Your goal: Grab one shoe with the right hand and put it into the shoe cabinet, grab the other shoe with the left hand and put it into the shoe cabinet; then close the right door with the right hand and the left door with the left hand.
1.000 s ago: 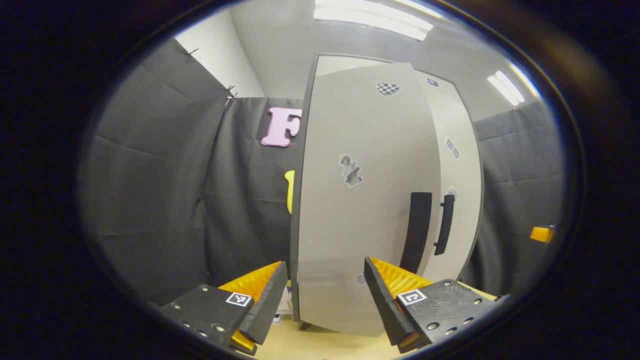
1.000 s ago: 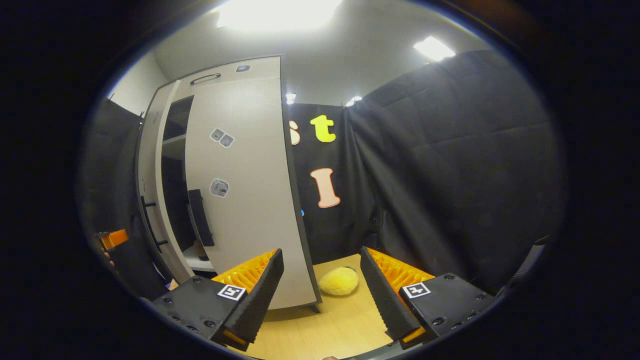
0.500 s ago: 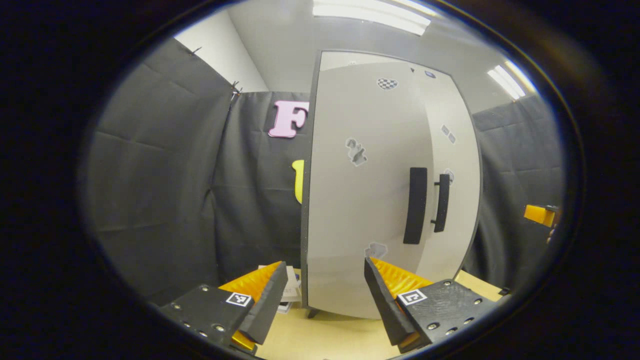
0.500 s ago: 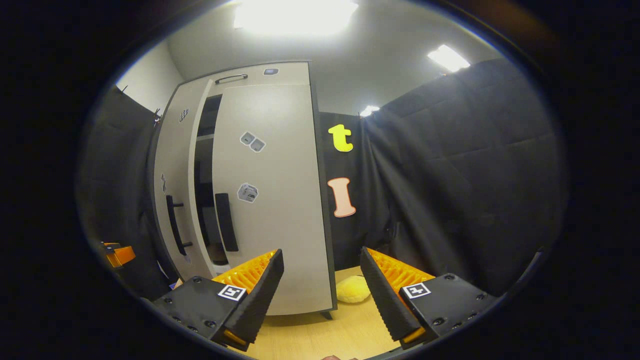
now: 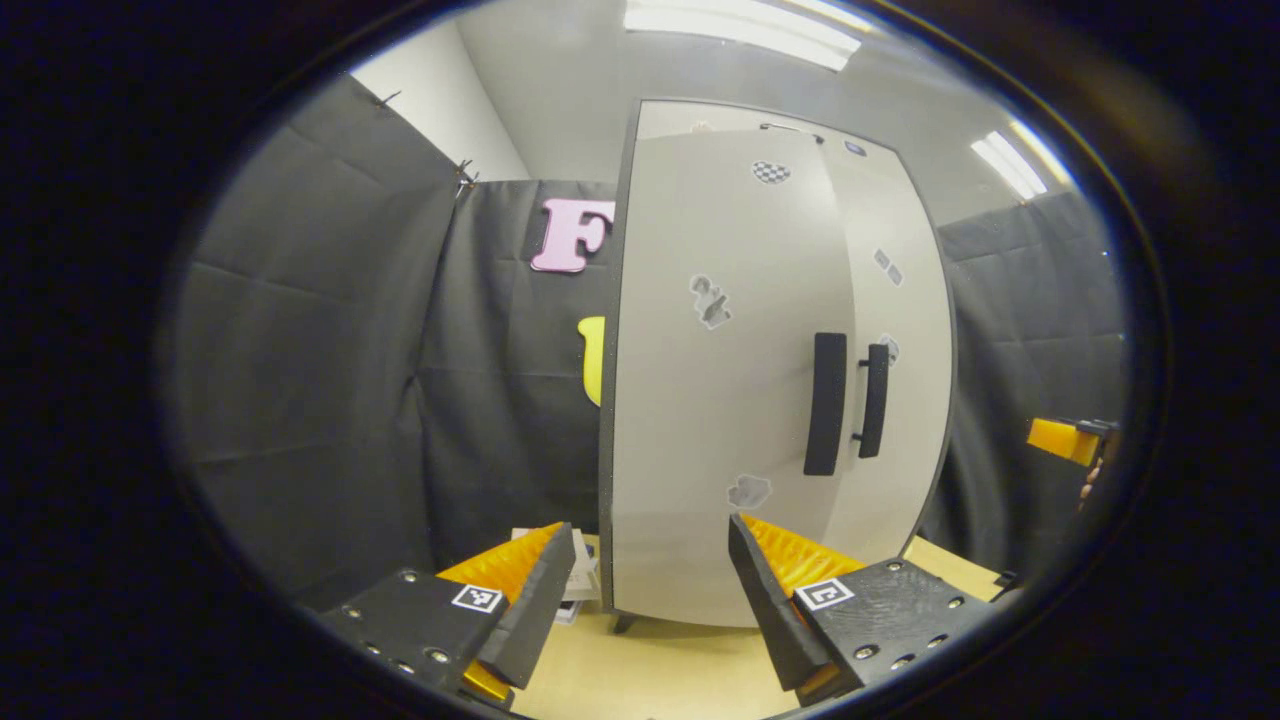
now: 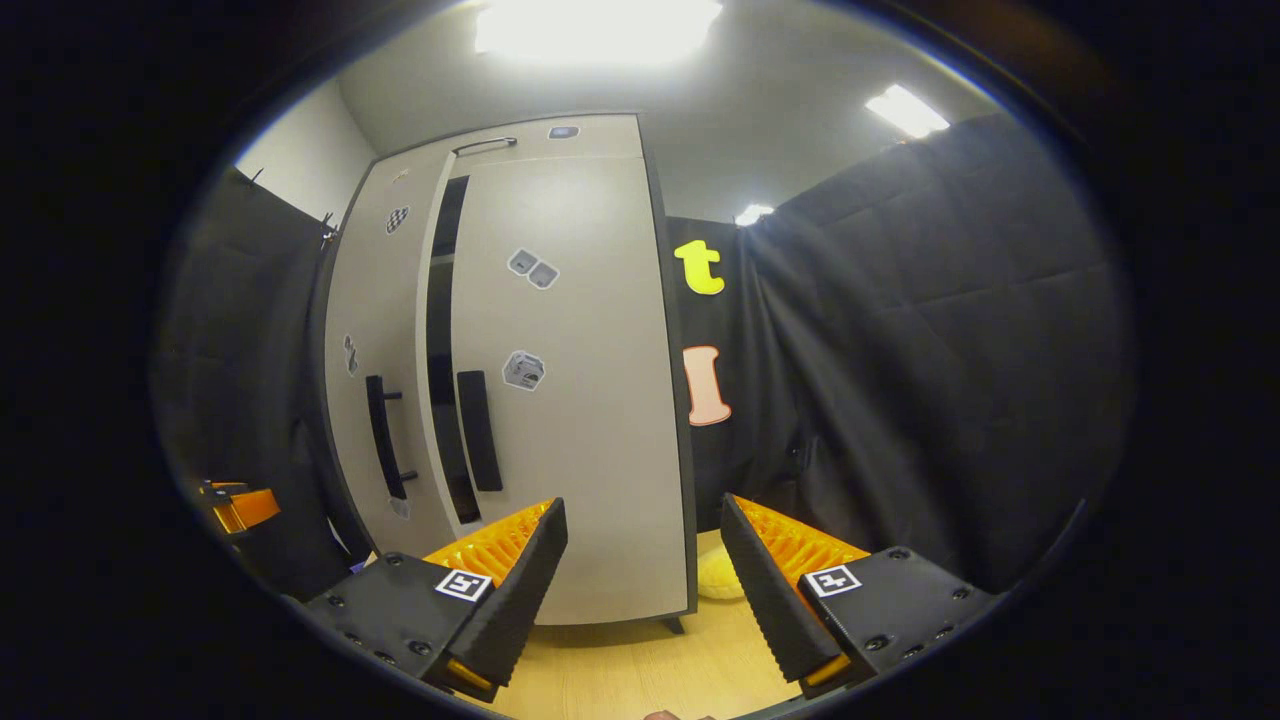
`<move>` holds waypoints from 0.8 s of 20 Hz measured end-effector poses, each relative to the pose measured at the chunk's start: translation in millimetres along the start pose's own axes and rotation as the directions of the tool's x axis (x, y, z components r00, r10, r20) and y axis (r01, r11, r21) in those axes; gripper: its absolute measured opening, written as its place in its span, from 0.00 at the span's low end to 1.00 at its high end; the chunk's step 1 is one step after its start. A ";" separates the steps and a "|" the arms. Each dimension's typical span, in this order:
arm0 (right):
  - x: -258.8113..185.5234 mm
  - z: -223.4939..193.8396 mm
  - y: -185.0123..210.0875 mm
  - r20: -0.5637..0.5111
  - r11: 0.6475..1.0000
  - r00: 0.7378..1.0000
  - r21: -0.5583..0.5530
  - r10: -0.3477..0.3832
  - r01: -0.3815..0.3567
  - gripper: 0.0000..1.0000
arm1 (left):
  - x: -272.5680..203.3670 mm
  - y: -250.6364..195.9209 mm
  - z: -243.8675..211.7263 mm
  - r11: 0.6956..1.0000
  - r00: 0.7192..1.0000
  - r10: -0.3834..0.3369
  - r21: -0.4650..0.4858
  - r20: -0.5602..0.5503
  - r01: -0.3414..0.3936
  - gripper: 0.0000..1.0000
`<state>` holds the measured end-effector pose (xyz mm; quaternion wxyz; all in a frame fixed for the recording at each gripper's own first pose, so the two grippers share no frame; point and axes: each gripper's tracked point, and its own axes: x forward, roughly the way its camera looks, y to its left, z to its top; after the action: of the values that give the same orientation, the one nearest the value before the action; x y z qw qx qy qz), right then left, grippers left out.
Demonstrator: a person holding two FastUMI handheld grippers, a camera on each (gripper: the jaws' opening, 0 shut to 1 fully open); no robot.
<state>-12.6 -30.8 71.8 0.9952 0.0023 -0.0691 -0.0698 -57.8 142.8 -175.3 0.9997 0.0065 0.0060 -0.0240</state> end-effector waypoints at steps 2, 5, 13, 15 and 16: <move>-0.5 -0.4 1.1 -0.008 1.000 1.000 0.007 0.003 -0.003 0.98 | 1.6 0.4 1.0 1.000 1.000 0.001 -0.002 0.003 -0.001 0.96; 2.9 -3.3 0.2 -0.020 1.000 1.000 0.019 -0.002 0.002 0.98 | 2.6 1.5 -0.5 1.000 1.000 0.002 -0.002 0.001 -0.002 0.96; 12.8 -10.0 1.4 -0.050 0.999 0.999 0.035 -0.006 0.008 0.98 | 7.0 5.3 -3.8 1.000 1.000 0.013 -0.017 -0.007 -0.013 0.96; 14.7 -10.7 3.7 -0.054 0.999 0.999 0.039 -0.003 0.005 0.98 | 8.1 7.2 -4.0 1.000 1.000 0.018 -0.024 -0.004 -0.019 0.96; 16.4 -10.7 4.8 -0.055 0.999 0.998 0.037 -0.002 0.004 0.98 | 8.7 9.8 -3.8 0.999 1.000 0.029 -0.025 0.001 -0.029 0.96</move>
<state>5.6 -28.3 63.5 0.9964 0.0228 -0.0429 -0.0698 -48.8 152.3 -179.1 0.9999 -0.0057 0.0053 -0.0094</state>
